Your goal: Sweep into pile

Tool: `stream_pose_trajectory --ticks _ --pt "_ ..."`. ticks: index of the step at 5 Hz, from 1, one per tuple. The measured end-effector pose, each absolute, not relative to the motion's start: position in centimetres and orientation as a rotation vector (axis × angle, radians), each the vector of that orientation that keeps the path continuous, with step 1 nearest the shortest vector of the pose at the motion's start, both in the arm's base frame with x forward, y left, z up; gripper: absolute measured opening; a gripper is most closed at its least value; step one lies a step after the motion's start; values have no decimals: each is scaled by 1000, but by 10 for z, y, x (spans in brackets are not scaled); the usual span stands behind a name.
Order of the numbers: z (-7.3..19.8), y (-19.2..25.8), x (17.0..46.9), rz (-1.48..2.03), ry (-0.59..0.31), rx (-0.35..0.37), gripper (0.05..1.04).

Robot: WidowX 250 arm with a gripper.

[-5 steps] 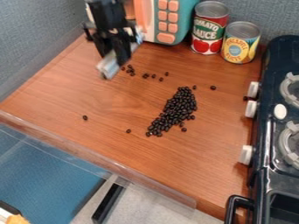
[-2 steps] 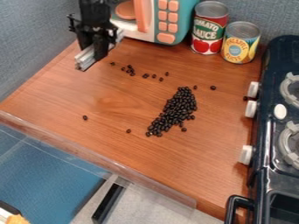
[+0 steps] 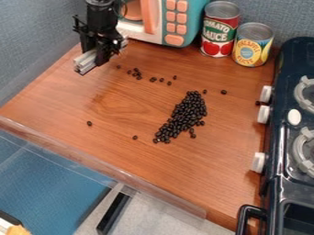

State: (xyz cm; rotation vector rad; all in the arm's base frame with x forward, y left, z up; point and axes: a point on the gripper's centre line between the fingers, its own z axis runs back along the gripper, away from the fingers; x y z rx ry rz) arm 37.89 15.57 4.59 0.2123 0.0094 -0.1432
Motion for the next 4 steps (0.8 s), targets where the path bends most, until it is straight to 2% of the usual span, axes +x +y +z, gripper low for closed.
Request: stream_pose_trajectory --ticks 1,4 --pt "45 169 381 -155 -13 269 381" --pt "22 194 374 -133 62 278 381"
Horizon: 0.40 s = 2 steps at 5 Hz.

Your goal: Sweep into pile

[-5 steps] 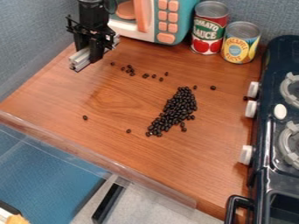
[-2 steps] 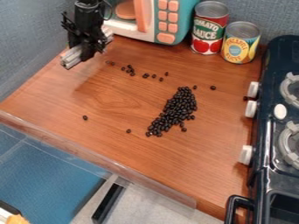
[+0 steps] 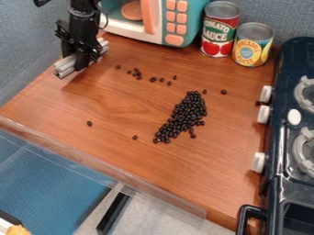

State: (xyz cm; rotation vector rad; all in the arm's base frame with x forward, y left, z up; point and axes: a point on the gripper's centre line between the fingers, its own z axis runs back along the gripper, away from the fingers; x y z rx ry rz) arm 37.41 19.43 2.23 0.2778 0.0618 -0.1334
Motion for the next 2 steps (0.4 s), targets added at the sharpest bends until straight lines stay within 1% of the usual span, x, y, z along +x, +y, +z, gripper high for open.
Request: stream_pose_trajectory --ticks 1,2 --pt "14 187 369 -141 74 241 381" --pt "14 171 365 -161 85 194 381"
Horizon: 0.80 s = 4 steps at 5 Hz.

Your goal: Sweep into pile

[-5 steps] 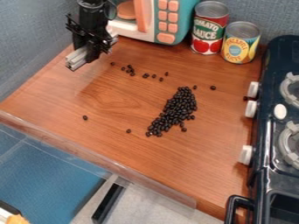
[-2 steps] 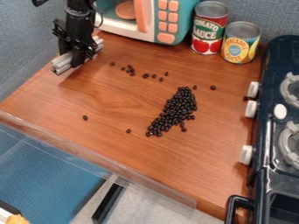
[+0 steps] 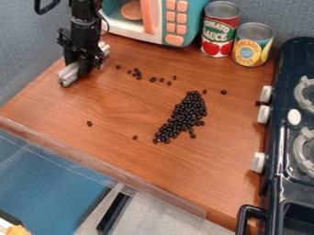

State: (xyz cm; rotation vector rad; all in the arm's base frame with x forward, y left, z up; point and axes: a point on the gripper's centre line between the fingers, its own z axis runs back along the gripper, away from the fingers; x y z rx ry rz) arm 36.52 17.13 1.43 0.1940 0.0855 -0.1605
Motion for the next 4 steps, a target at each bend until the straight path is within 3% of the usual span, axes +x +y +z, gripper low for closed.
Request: stream_pose_trajectory --ticks 2,4 --pt "12 128 357 -234 82 155 381" --pt "9 96 361 -265 60 165 381"
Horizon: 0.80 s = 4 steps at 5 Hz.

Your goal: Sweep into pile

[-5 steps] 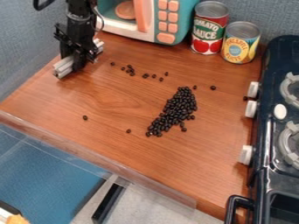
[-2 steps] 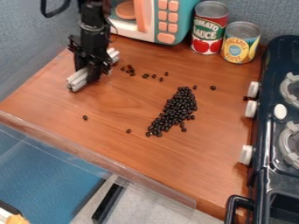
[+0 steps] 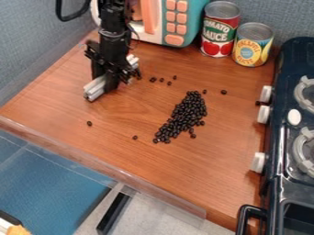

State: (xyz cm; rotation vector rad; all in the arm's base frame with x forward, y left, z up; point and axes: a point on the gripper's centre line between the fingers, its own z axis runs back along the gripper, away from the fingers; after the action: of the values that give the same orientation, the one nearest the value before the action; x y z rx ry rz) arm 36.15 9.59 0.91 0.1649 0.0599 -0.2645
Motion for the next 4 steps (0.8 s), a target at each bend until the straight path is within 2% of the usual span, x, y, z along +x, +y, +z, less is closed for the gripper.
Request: stream_pose_trajectory --ticks 1,4 --pt "10 72 370 -301 37 175 381" --pt "11 39 378 -338 -4 189 381"
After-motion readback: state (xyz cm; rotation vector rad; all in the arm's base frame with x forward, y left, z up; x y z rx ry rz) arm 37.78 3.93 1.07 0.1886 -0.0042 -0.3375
